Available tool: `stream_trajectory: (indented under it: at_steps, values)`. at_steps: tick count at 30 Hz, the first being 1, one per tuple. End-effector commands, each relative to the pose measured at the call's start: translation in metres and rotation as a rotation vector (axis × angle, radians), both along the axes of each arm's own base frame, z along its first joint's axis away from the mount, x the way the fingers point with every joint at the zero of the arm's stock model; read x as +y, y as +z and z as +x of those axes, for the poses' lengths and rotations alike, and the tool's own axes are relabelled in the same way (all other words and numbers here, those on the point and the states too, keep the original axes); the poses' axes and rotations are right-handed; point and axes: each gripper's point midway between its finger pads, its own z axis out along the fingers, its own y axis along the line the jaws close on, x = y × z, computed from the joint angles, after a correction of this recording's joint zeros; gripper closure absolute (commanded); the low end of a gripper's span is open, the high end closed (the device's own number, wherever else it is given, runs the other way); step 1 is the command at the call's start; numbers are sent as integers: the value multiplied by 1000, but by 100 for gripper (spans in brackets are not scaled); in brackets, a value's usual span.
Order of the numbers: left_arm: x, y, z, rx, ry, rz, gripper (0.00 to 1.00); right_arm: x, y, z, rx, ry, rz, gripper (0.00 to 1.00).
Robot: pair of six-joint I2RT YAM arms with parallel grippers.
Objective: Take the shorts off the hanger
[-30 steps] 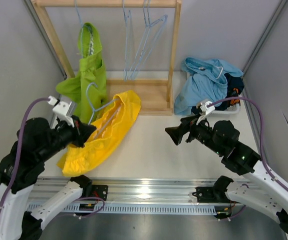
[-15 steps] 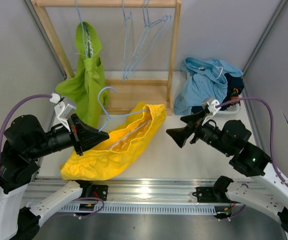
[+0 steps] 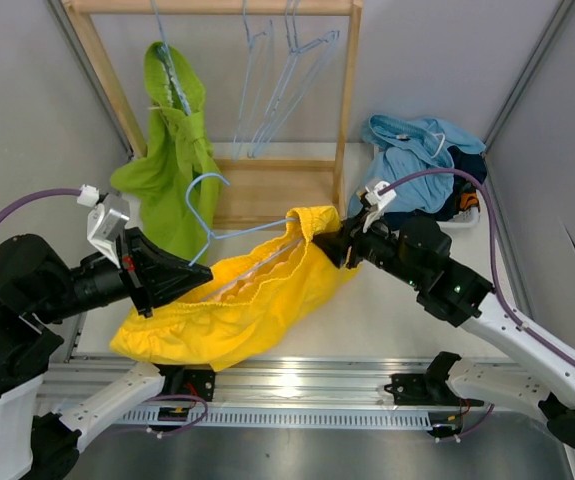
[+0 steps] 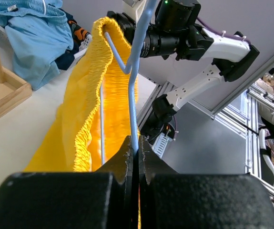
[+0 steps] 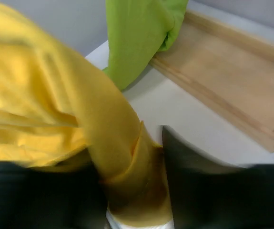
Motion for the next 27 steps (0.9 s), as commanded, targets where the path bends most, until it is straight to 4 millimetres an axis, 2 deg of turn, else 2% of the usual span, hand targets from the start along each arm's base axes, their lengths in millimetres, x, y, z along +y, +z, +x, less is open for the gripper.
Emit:
stream_trajectory:
  at_steps: [1, 2, 4, 6, 10, 11, 13, 14, 15, 16, 20, 21, 22, 25, 27]
  values:
    - [2, 30, -7, -93, -11, -71, 100, 5, 31, 2, -85, 10, 74, 81]
    - [3, 29, -7, -91, -6, -67, 100, 3, 29, 3, -84, -3, 69, 100]
    - [5, 26, -4, -91, 15, -54, 100, -3, 30, 5, -101, -29, 69, 100]
    - [7, 21, -1, -84, 34, -34, 100, -22, 36, 13, -131, -124, 71, 100]
    - [8, 6, 2, -55, 48, 12, 100, -66, 50, 27, -167, -283, 87, 100]
    - [8, 0, 2, -39, 44, 30, 100, -85, 55, 33, -178, -330, 99, 100]
    - [8, -7, 4, -25, 52, 47, 100, -102, 56, 39, -161, -365, 119, 100]
    - [8, -9, 4, -21, 52, 48, 100, -119, 55, 49, -152, -415, 122, 100]
    - [7, -13, 5, -13, 47, 55, 100, -117, 53, 46, -130, -370, 136, 100]
    - [7, -13, 2, -13, 36, 50, 100, -127, 48, 51, -113, -397, 135, 100]
    - [7, -17, 2, -6, 37, 54, 100, -125, 28, 53, -55, -367, 141, 100]
    - [7, -15, 2, -9, 37, 51, 100, -120, 19, 51, -33, -344, 142, 100]
    - [6, -14, 4, -10, 42, 49, 100, -116, 18, 50, -17, -324, 173, 100]
    - [3, -8, 14, -21, 68, 41, 100, -93, 5, 39, 33, -223, 210, 100]
    - [5, -5, 35, -26, 160, 28, 100, -73, -12, 28, 75, -168, 202, 100]
